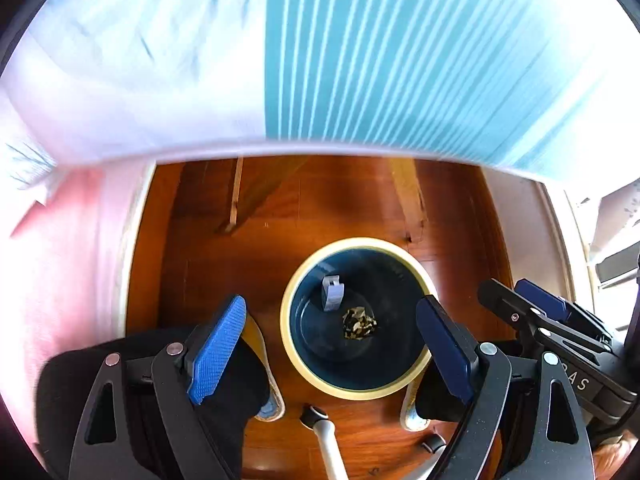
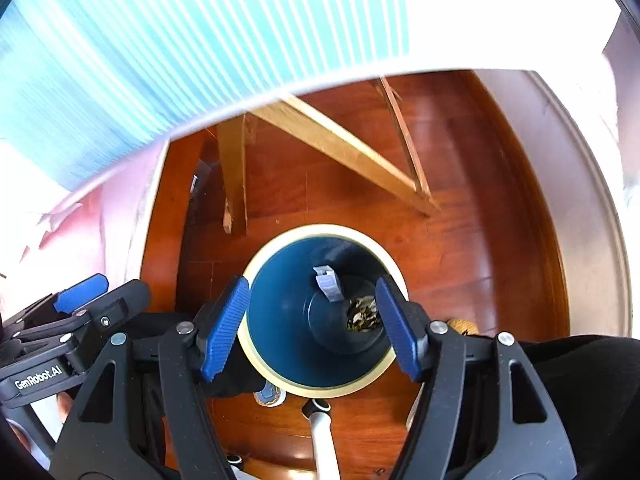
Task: Collect trash
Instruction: 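Raise both tools back over the table toward the remaining trash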
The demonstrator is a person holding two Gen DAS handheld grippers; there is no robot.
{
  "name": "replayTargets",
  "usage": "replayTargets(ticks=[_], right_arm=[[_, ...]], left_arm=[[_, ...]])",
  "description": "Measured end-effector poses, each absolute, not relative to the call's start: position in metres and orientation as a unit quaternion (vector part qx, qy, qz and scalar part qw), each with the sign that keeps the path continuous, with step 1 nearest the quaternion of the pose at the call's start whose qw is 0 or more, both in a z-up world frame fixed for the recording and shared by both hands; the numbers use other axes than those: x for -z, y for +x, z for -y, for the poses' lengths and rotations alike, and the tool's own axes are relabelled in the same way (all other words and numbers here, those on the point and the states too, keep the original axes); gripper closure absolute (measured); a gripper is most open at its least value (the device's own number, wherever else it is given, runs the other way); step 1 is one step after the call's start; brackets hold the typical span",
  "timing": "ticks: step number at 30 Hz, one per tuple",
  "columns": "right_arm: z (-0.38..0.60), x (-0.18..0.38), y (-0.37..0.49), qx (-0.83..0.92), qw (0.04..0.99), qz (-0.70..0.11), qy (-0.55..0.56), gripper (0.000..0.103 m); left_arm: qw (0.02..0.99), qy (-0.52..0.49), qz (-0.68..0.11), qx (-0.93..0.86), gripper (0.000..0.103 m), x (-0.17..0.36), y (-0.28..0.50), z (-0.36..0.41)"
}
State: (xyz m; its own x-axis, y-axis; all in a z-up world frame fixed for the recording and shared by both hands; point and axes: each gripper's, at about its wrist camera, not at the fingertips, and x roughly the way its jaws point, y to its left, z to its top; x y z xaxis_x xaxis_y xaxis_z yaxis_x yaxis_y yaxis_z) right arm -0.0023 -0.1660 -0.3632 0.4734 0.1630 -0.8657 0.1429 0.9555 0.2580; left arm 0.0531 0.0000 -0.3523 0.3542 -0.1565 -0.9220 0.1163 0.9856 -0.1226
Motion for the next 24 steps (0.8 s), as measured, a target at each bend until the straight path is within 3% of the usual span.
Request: replayTargets(ticks=[9, 15, 24], right_arm=[[0.158, 0.292, -0.016, -0.033, 0.856, -0.503, 0.112, 0.04], [0.152, 0.221, -0.028, -0.048, 0.885, -0.454, 0.09, 0.04], [0.164, 0.114, -0.003, -0.058, 0.916, -0.392, 0.059, 0.04]], left_arm=[[0.853, -0.012, -0.511, 0.108, 0.015, 0.262, 0.026, -0.01], [0.87, -0.007, -0.48, 0.113, 0.014, 0.195, 0.025, -0.019], [0.887, 0.008, -0.441, 0.135, 0.017, 0.105, 0.068, -0.004]])
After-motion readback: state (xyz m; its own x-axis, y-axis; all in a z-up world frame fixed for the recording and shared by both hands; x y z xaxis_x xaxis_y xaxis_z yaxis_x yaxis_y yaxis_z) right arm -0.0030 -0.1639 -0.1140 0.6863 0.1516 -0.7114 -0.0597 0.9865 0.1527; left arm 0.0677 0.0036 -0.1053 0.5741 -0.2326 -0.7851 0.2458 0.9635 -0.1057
